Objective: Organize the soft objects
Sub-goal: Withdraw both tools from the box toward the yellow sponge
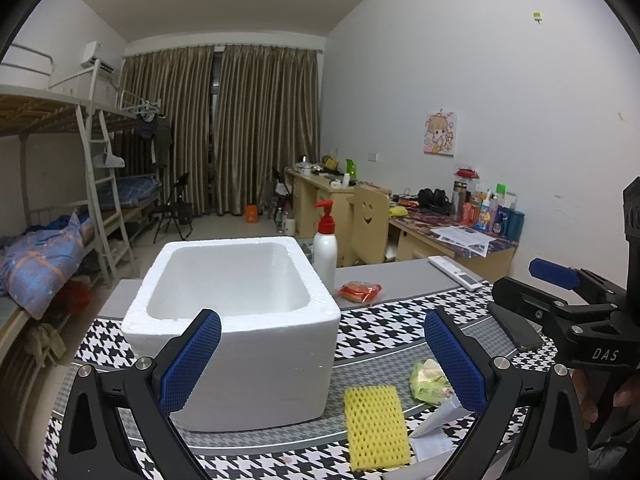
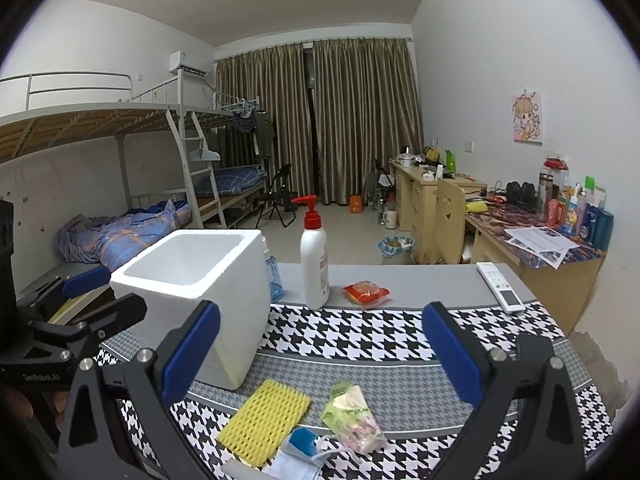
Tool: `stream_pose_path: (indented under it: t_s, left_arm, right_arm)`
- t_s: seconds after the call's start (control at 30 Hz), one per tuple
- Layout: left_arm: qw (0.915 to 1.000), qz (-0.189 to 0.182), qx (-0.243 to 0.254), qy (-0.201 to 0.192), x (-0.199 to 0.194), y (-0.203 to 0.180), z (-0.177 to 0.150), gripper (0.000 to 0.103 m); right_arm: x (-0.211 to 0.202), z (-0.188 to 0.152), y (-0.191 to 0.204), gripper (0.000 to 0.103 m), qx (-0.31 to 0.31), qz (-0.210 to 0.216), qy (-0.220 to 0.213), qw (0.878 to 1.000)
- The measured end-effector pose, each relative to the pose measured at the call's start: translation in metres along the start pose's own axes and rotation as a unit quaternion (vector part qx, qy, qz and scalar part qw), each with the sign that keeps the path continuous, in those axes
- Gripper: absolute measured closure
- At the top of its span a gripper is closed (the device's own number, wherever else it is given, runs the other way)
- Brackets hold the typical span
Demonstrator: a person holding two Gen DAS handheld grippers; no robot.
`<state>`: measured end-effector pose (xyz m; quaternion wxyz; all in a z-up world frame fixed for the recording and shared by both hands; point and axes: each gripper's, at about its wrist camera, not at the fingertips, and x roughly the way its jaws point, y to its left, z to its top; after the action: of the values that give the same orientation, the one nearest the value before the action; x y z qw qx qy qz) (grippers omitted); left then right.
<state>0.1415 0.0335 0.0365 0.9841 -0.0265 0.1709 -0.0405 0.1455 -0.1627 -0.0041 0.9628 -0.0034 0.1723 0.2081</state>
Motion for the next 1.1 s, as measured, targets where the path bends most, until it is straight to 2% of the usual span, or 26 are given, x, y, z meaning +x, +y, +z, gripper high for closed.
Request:
stream_pose_path:
  t_s: [0.3,1.1]
  left_arm:
    - [0.9999,-0.011,0.006,0.006,0.001,-0.011,-0.003,0.001]
    - [0.9989,-0.027,0.016,0.035,0.009,-0.035,-0.018,0.001]
  right_arm:
    - [-0.007,-0.005,-0.010,0.001,0.007,-0.015,0.001,1.000]
    - [-0.012,-0.023,-0.031,0.001,0.020,-0.018,0.020,0.999]
